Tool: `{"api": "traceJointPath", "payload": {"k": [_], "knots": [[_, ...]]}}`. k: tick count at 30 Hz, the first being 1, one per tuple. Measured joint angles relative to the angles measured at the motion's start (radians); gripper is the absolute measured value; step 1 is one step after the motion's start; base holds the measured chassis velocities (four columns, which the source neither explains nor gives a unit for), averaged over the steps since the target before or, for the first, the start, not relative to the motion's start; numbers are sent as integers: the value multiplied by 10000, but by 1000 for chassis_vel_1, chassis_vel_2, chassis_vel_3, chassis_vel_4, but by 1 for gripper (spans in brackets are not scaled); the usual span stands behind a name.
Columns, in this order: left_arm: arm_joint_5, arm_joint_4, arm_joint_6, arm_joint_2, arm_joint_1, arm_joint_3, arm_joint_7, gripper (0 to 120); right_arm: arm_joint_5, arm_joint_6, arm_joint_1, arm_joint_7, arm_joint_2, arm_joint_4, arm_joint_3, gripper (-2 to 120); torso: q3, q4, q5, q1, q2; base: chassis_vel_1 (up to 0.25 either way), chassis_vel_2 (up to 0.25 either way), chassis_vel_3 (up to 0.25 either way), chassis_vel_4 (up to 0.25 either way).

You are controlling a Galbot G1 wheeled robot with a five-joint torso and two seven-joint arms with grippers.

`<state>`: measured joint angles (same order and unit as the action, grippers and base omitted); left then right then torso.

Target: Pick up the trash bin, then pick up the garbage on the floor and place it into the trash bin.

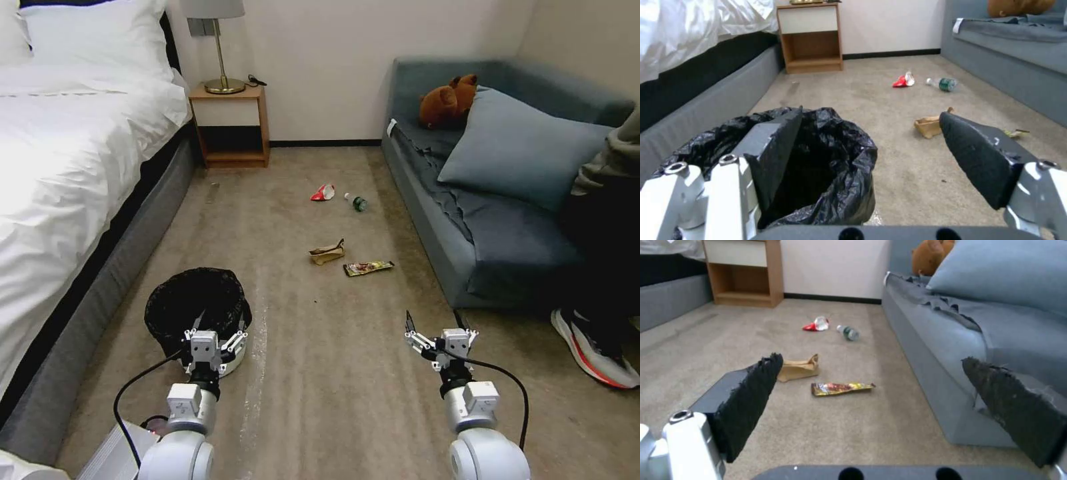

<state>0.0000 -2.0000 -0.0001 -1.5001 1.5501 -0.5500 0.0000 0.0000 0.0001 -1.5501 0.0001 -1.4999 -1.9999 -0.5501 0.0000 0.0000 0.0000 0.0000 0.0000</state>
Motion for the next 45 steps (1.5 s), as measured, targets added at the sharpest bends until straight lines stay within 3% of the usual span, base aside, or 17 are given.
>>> {"api": "traceJointPath", "payload": {"k": [33,35,36,39,40,43,45], "knots": [[-22,2,20,5,-30,-6,6,81,0,-1,0,0,0,0,0,100,0,1,0,0,0,0,0,0,0],[-354,209,389,122,-624,-278,28,84,13,-56,61,-38,-20,-9,-90,100,0,1,-1,0,0,0,0,0,0],[-354,209,389,122,-624,-278,28,84,13,-56,61,-38,-20,-9,-90,100,0,1,-1,0,0,0,0,0,0],[-982,612,1089,351,-1744,-770,117,97,306,-718,685,-415,-238,-361,-1097,100,0,0,-5,0,-1,0,0,0,0],[-982,612,1089,351,-1744,-770,117,97,306,-718,685,-415,-238,-361,-1097,100,0,0,-5,0,-1,0,0,0,0],[-1670,1045,1876,599,-2969,-1320,221,100,744,-1588,1444,-960,-554,-911,-2286,100,1,-1,-7,0,-2,0,0,0,0],[-1822,1012,2149,631,-3268,-1461,360,100,875,-1753,1513,-1082,-637,-1070,-2324,100,1,-2,-7,1,-2,0,0,0,0]]}}
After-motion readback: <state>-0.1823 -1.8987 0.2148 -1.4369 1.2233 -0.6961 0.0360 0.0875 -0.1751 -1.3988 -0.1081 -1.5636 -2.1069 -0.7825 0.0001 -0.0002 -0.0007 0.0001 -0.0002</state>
